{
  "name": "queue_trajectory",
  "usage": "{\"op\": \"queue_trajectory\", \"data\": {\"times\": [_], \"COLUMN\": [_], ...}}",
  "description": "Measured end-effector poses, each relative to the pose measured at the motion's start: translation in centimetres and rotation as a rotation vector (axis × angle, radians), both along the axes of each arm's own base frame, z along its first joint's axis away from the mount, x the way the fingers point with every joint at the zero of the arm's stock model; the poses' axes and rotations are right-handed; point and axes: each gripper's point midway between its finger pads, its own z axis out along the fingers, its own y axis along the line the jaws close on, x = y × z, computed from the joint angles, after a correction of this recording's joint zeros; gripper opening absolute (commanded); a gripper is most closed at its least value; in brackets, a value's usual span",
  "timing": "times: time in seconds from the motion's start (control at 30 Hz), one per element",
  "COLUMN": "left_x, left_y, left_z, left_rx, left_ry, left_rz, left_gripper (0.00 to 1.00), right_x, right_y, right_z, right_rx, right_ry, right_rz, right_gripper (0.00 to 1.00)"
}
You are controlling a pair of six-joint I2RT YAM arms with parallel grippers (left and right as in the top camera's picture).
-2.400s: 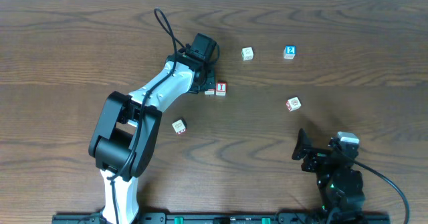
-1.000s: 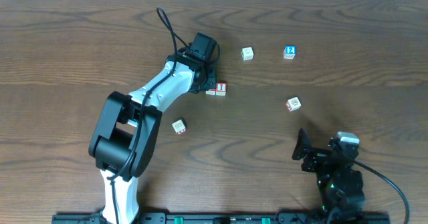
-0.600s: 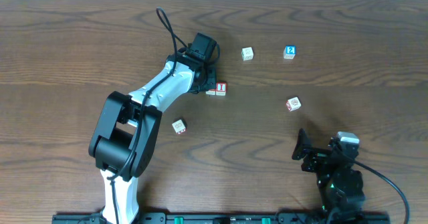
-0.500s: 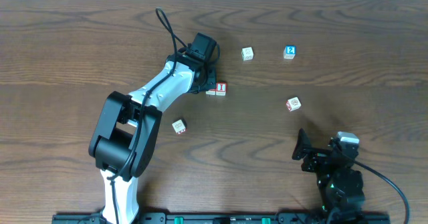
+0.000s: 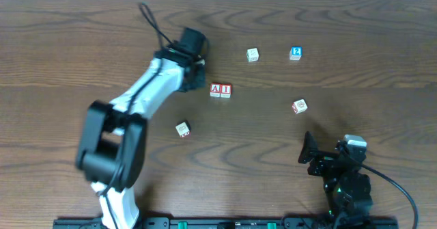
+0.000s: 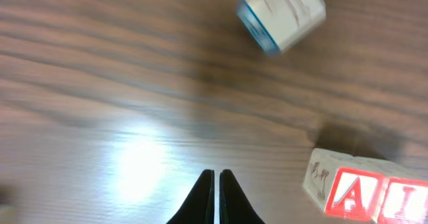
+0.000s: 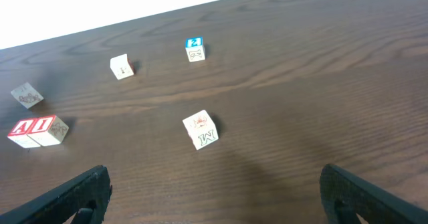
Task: Spell out Ai2
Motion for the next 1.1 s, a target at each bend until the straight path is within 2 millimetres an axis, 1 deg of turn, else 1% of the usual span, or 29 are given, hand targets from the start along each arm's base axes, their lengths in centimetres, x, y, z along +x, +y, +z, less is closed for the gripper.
{"op": "queue_trajectory", "data": {"times": [0.07, 0.1, 0.13, 0.2, 0.27, 0.33, 0.4, 0.5, 0.57, 0.6, 0.67, 0.83, 0.93, 0.97, 1.03, 1.07, 1.1], "left_x": [-0.1, -0.4, -1.0, -2.2, -4.1, -6.1, -8.2, -11.9, -14.4, -16.0, -18.4, -24.1, -27.0, -28.2, -29.5, -29.8, -30.1], "left_y": [1.6, 2.5, 3.2, 4.2, 5.2, 5.9, 6.8, 8.6, 9.7, 10.4, 11.3, 13.1, 14.1, 14.5, 14.9, 15.0, 15.1], "left_z": [3.1, 5.2, 7.5, 11.0, 14.5, 16.6, 18.2, 20.8, 21.7, 22.0, 22.1, 21.5, 20.7, 20.1, 19.8, 19.8, 19.9], "left_rx": [0.018, 0.028, 0.035, 0.044, 0.046, 0.055, 0.067, 0.091, 0.102, 0.106, 0.100, 0.074, 0.065, 0.065, 0.060, 0.057, 0.052], "left_ry": [-0.049, -0.086, -0.121, -0.173, -0.224, -0.243, -0.253, -0.296, -0.319, -0.335, -0.369, -0.442, -0.465, -0.468, -0.479, -0.487, -0.497], "left_rz": [0.013, 0.013, 0.009, -0.001, -0.007, -0.012, -0.012, 0.006, 0.016, 0.024, 0.037, 0.065, 0.081, 0.085, 0.088, 0.090, 0.092], "left_gripper": [0.06, 0.06, 0.06, 0.06, 0.06, 0.06, 0.06, 0.06, 0.06, 0.06, 0.06, 0.06, 0.06, 0.17, 0.35, 0.45, 0.57], "right_x": [0.0, 0.0, 0.0, 0.0, 0.0, 0.0, 0.0, 0.0, 0.0, 0.0, 0.0, 0.0, 0.0, 0.0, 0.0, 0.0, 0.0], "right_y": [0.0, 0.0, 0.0, 0.0, 0.0, 0.0, 0.0, 0.0, 0.0, 0.0, 0.0, 0.0, 0.0, 0.0, 0.0, 0.0, 0.0], "right_z": [0.0, 0.0, 0.0, 0.0, 0.0, 0.0, 0.0, 0.0, 0.0, 0.0, 0.0, 0.0, 0.0, 0.0, 0.0, 0.0, 0.0], "right_rx": [0.000, 0.000, 0.000, 0.000, 0.000, 0.000, 0.000, 0.000, 0.000, 0.000, 0.000, 0.000, 0.000, 0.000, 0.000, 0.000, 0.000], "right_ry": [0.000, 0.000, 0.000, 0.000, 0.000, 0.000, 0.000, 0.000, 0.000, 0.001, 0.001, 0.000, 0.000, 0.000, 0.000, 0.000, 0.000], "right_rz": [0.000, 0.000, 0.000, 0.000, 0.000, 0.000, 0.000, 0.000, 0.000, 0.000, 0.000, 0.000, 0.000, 0.000, 0.000, 0.000, 0.000], "right_gripper": [0.99, 0.99, 0.99, 0.99, 0.99, 0.99, 0.99, 0.99, 0.99, 0.99, 0.99, 0.99, 0.99, 0.99, 0.99, 0.99, 0.99]}}
